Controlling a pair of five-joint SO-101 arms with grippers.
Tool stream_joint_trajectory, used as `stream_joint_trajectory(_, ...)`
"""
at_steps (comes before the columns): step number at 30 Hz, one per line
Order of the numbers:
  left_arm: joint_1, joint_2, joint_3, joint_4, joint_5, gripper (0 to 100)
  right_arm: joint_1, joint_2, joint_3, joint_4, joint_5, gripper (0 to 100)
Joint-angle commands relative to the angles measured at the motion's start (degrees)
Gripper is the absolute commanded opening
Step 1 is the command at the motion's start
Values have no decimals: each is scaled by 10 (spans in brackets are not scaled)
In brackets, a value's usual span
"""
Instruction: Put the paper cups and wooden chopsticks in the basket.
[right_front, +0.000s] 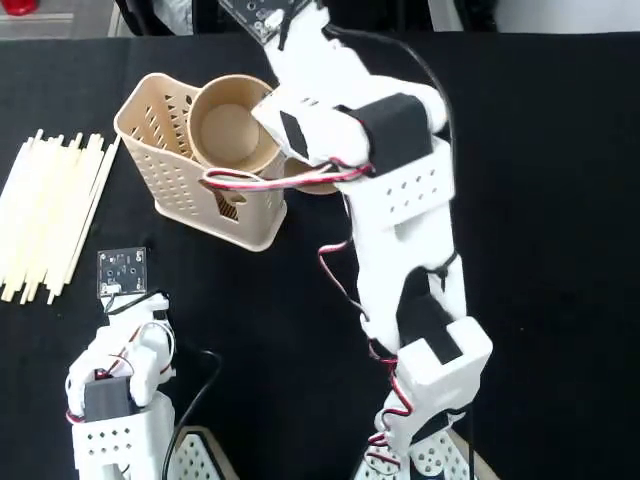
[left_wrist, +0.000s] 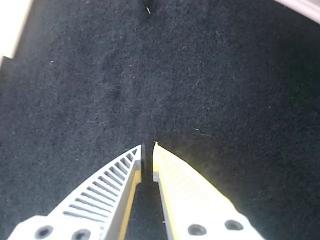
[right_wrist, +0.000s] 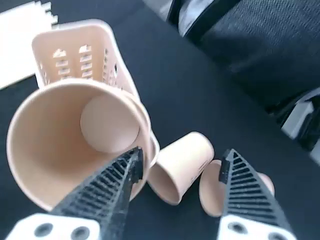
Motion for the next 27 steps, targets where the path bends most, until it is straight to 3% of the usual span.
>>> stream_joint_trajectory(1,0,-1,11,0,-1,54,8,0,-68,-20,-4,266)
stream_joint_trajectory(14,0,-1,11,0,-1,54,-57,74,62,-138,-2,266)
stream_joint_trajectory(21,0,-1,11,0,-1,54,-51,53,-53,-119,-1,266)
stream_joint_trajectory(27,0,-1,11,0,-1,54,-7,8,-164,-4,27,266)
